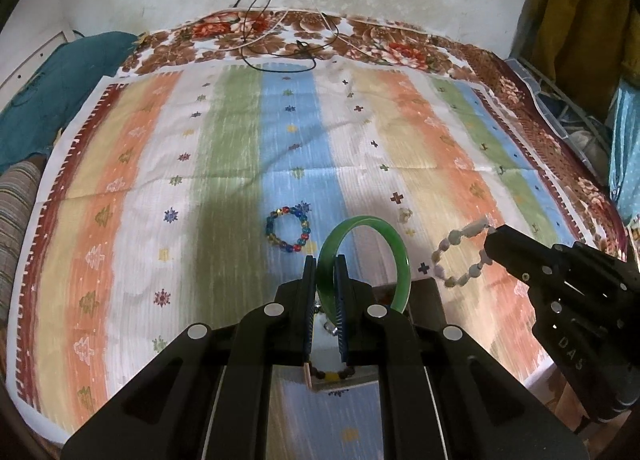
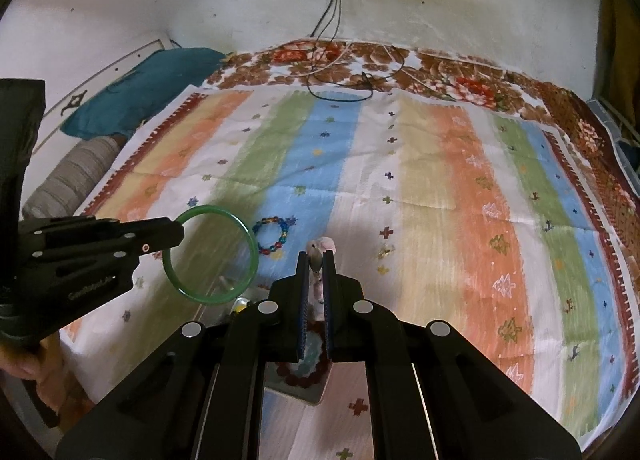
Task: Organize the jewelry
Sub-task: 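Carry the jade bangle and white bracelet into the tin box and open both tools, then move the left tool toward the multicolour bead bracelet while the right tool approaches the gold ring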
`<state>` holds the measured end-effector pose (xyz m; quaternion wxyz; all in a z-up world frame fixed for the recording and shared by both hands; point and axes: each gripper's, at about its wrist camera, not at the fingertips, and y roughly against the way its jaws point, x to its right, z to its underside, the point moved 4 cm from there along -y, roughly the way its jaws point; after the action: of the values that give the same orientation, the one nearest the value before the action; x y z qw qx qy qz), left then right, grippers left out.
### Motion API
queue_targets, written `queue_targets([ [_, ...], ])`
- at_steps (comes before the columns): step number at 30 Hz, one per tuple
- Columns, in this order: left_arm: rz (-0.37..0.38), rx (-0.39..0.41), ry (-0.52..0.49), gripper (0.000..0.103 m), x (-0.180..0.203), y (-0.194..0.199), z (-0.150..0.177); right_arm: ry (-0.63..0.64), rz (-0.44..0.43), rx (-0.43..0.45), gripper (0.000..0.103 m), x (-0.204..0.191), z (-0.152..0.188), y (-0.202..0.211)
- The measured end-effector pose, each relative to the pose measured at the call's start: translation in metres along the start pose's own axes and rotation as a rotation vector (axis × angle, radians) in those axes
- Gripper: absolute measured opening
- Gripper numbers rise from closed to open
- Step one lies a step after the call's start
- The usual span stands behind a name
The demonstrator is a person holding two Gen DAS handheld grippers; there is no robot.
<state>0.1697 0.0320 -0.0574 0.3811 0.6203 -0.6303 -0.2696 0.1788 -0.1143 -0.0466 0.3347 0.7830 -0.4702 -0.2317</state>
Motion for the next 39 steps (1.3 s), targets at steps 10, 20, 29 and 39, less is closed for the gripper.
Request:
queue_targets([
  [10, 0.009, 0.006, -0.008, 0.008, 0.010, 0.014, 0.020, 0.020, -0.010, -0.009, 0.008, -0.010, 0.018, 0.010],
  [20, 0.033, -0.042, 0.030, 0.033, 0.014, 0.007, 0.032, 0.006, -0.043, -0.043, 0.010, -0.012, 0.029, 0.010],
  [29, -0.022, -0.042, 0.110, 0.047, -0.015, -0.001, 0.023, -0.029, -0.030, -0.059, 0.049, 0.002, 0.026, 0.002],
  [39, -0.060, -0.059, 0.141, 0.064, -0.034, -0.019, 0.009, -0.083, -0.009, -0.090, 0.059, 0.027, 0.014, -0.016],
])
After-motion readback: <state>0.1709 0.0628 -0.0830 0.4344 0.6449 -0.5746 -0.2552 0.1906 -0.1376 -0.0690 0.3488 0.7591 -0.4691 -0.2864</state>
